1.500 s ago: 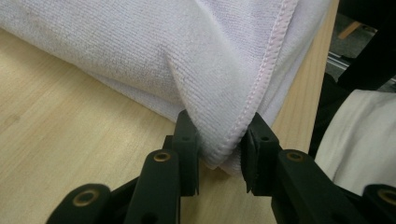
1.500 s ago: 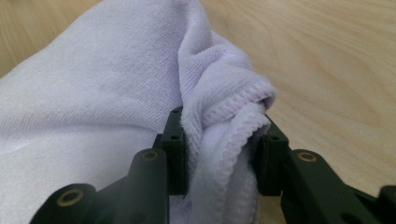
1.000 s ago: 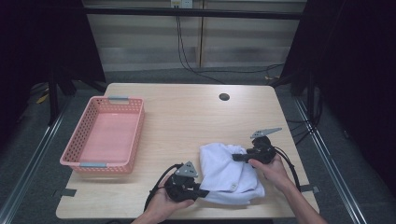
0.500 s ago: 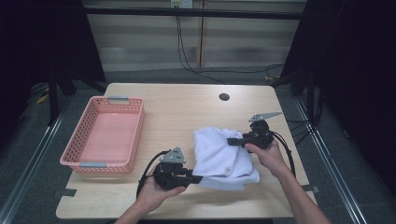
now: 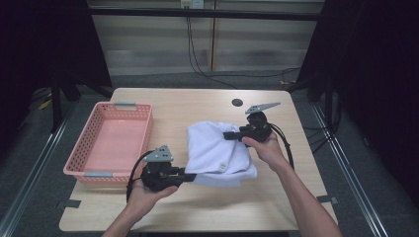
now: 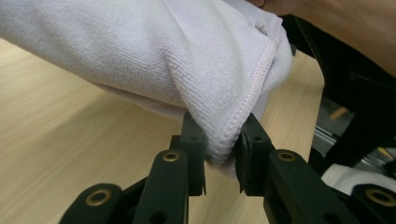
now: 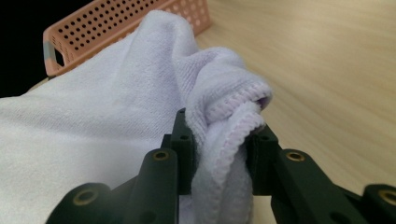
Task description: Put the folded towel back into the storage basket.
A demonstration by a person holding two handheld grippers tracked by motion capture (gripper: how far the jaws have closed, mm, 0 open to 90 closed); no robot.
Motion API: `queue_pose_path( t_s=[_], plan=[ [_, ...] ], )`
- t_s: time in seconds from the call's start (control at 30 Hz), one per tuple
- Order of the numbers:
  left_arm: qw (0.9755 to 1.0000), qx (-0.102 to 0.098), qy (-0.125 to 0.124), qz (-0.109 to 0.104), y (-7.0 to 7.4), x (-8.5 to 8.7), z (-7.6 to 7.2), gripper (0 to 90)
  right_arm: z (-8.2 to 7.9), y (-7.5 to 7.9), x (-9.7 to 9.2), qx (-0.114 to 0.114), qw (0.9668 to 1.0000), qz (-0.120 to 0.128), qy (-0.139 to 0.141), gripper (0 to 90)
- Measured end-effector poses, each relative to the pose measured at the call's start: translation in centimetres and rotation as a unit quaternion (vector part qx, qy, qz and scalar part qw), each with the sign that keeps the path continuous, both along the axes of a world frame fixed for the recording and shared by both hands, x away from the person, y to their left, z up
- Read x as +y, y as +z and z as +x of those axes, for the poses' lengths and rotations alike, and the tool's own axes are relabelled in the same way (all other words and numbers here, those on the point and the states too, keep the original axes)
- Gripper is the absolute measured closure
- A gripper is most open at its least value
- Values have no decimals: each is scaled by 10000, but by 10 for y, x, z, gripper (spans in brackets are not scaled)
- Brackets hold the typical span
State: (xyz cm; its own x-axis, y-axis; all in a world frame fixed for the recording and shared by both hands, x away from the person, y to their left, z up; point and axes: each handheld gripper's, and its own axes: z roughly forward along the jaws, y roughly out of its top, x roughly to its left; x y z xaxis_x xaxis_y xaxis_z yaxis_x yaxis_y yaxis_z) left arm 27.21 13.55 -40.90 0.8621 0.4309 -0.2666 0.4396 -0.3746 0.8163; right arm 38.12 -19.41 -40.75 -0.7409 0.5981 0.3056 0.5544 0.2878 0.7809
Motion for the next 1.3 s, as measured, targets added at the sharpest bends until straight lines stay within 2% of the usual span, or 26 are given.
queue_pose_path(
  t_s=[0.23, 0.47, 0.53, 0.77, 1.1, 1.17, 1.23, 1.3],
  plan=[
    [9998, 26, 147, -143, 2, 18, 4, 759, 14, 8, 21, -3, 9999, -3, 119, 701],
    [9994, -87, 293, -177, 18, 40, 11, 760, 29, 19, 42, -36, 9997, 56, 246, 702],
    [9991, -72, 338, -259, 22, 49, 13, 760, 34, 23, 50, -61, 9995, 75, 309, 702],
    [9972, -80, 629, -407, 28, 78, 17, 761, 51, 36, 81, -152, 9987, 172, 451, 703],
    [9939, -114, 960, -534, 37, 110, 23, 763, 72, 51, 119, -79, 9981, 130, 598, 703],
    [9938, -119, 977, -513, 39, 116, 24, 763, 74, 54, 126, -74, 9979, 129, 623, 703],
    [9933, -175, 1046, -466, 44, 124, 24, 763, 78, 56, 133, 18, 9979, 150, 631, 704],
    [9926, -204, 1086, -513, 49, 132, 24, 763, 80, 58, 141, 6, 9975, 120, 696, 703]
  ],
)
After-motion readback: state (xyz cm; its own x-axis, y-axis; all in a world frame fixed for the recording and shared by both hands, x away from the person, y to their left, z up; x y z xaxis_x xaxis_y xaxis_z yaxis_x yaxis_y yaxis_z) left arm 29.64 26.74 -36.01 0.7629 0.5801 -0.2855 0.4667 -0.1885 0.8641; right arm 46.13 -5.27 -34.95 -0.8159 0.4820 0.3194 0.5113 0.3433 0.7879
